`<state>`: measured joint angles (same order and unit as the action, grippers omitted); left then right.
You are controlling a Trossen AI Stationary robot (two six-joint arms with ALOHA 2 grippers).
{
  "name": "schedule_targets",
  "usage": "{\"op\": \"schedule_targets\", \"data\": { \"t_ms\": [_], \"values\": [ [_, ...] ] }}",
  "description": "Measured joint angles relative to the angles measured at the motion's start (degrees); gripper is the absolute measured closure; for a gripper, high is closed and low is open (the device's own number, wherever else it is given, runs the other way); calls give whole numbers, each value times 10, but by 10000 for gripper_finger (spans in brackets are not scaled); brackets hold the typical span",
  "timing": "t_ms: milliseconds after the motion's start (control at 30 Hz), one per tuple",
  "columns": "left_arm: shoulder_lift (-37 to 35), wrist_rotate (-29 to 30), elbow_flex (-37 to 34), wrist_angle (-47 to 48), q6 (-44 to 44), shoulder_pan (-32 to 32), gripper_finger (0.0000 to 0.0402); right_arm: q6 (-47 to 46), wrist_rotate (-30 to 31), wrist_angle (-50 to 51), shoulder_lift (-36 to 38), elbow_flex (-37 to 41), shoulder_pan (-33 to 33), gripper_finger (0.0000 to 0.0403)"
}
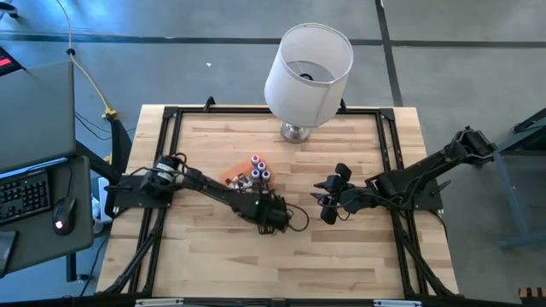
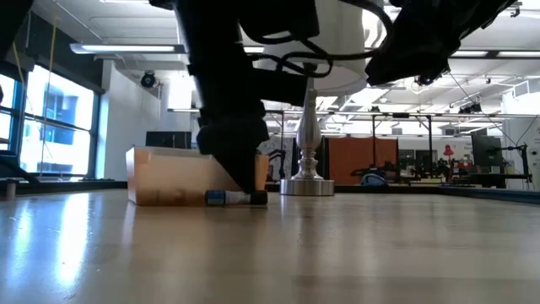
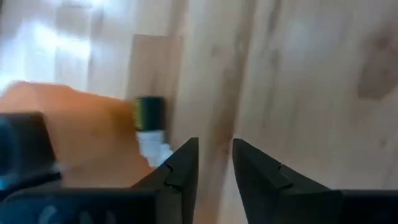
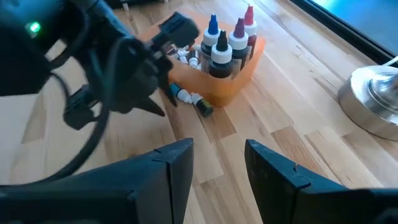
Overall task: Pick & Place food coloring
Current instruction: Put the small blue food coloring bottle into the bin
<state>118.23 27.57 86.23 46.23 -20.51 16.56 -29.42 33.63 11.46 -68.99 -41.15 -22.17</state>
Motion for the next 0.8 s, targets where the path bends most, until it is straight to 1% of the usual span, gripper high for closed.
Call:
{"op": "schedule_targets", "data": {
  "t_ms": [200,300,400,533,633,800],
  "values": [
    [-1,3,1,37,12,-17,256,1,0,0,0,0,0,265],
    [-1,20,0,58,26,-16,236,0,0,0,0,0,0,265],
    [-1,39,1,63,27,-16,231,-1,0,0,0,0,0,265],
    [-1,37,1,66,27,-16,230,-1,0,0,0,0,0,265],
    [-1,21,1,78,22,-16,230,-1,0,0,0,0,0,265],
    [23,36,0,95,20,-18,230,-1,0,1,0,0,0,265]
  ]
}}
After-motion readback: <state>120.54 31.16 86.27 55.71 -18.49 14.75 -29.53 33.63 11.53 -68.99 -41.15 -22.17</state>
